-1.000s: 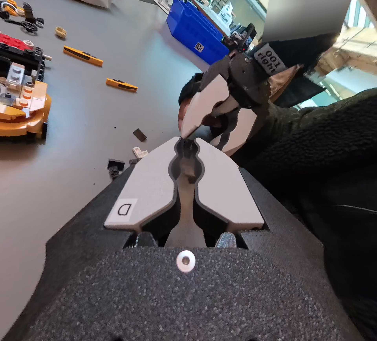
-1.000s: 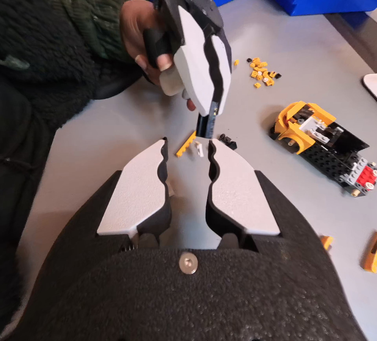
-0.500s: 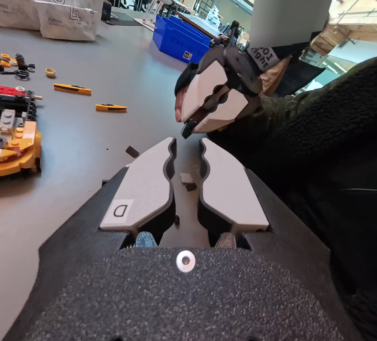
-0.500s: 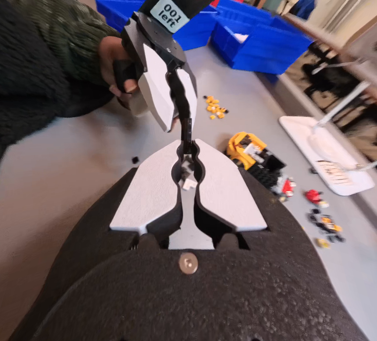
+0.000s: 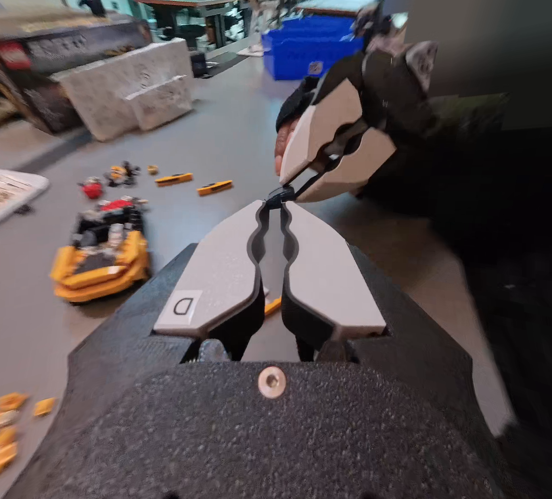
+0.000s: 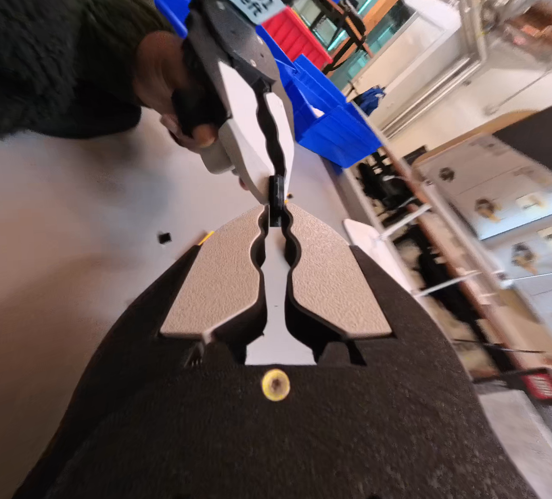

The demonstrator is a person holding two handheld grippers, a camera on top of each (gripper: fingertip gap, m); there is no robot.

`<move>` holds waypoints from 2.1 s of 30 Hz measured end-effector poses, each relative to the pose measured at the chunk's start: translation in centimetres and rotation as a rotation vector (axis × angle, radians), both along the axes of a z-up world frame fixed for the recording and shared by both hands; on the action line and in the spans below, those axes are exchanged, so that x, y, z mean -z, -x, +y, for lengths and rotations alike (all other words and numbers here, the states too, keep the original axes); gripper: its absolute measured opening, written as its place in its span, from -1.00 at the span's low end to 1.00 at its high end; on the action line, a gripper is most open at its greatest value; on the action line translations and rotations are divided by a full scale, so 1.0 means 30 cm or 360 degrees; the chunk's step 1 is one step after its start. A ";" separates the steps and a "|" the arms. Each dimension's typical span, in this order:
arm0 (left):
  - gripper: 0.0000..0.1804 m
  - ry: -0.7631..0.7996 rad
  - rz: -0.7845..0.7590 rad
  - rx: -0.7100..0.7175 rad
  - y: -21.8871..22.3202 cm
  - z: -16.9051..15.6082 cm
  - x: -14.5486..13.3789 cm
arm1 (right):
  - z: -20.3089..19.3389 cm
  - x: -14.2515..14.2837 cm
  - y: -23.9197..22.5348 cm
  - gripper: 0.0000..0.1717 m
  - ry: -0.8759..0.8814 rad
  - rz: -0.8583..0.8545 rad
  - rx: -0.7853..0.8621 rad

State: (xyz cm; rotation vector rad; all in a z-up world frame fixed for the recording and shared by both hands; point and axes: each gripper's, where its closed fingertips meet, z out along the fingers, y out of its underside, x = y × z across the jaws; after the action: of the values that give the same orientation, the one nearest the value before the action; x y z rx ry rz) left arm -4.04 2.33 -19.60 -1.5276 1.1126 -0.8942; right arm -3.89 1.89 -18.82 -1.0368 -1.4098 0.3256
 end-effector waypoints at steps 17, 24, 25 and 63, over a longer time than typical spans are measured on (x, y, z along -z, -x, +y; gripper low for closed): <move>-0.92 -0.1053 0.0550 -0.0126 -0.012 -0.022 0.017 | -0.025 0.051 0.018 -0.61 0.1248 0.0112 -0.0222; -0.93 -0.0467 0.0077 0.0026 0.015 -0.040 -0.046 | -0.027 -0.004 0.000 -0.76 0.0755 0.0156 -0.0222; -0.93 -0.0404 0.0000 0.0055 0.019 -0.046 -0.060 | -0.029 -0.009 0.000 -0.76 0.0659 0.0149 -0.0216; -0.82 -0.0302 -0.0135 0.0207 -0.004 -0.117 -0.130 | -0.090 -0.061 0.025 -0.77 0.1051 0.0428 -0.0492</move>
State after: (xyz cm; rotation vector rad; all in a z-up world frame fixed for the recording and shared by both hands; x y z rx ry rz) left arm -3.91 -1.17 -15.70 -1.2633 1.2094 -0.9051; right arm -4.63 -0.81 -17.00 -1.2357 -1.2346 1.1723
